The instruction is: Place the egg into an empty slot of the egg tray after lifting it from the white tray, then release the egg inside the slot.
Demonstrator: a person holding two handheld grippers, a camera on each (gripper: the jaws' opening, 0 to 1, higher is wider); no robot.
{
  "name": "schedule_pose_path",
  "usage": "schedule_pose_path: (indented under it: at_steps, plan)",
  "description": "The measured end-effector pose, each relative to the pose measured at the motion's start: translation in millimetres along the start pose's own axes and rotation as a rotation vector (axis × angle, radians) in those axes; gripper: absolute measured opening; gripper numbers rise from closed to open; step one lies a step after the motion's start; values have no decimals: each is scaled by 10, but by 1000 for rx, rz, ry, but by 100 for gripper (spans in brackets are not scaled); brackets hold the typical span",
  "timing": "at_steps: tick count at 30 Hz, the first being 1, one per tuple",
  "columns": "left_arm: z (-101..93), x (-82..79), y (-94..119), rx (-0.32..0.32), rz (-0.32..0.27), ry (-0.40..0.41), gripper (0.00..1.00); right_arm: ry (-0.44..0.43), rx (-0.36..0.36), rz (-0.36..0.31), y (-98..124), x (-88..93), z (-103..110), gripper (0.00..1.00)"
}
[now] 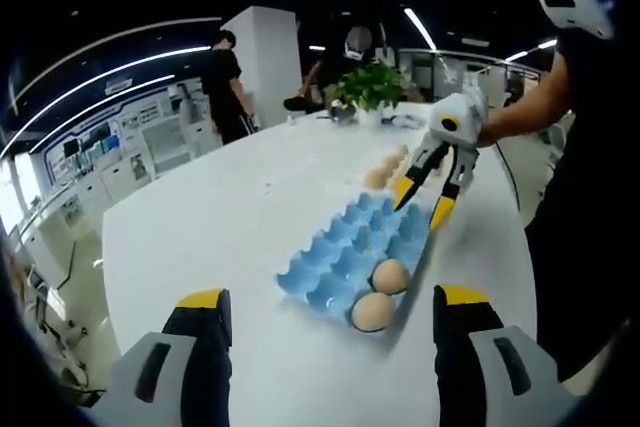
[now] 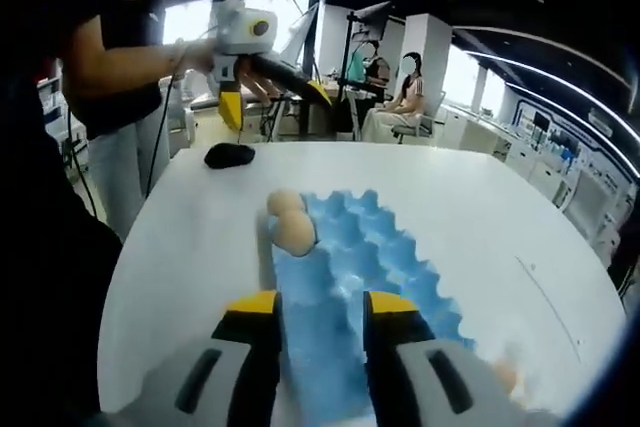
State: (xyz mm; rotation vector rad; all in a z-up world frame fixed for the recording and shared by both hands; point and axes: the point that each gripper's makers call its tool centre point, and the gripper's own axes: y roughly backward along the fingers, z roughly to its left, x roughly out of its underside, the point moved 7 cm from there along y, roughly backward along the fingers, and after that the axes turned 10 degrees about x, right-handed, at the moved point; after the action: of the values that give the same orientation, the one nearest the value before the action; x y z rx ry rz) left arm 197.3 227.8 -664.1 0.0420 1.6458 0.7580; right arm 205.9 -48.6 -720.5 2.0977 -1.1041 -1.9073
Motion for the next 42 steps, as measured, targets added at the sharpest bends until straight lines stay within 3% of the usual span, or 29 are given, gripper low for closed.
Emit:
schedule_pose_path:
  at_steps: [11,42]
  plan:
    - [-26,-19,-13,1,4,0,83,-35,67,16,317,177,-169,31]
    - [-66,-60,-45,0,6,0,81,-129,264,172,1200,877,-533,30]
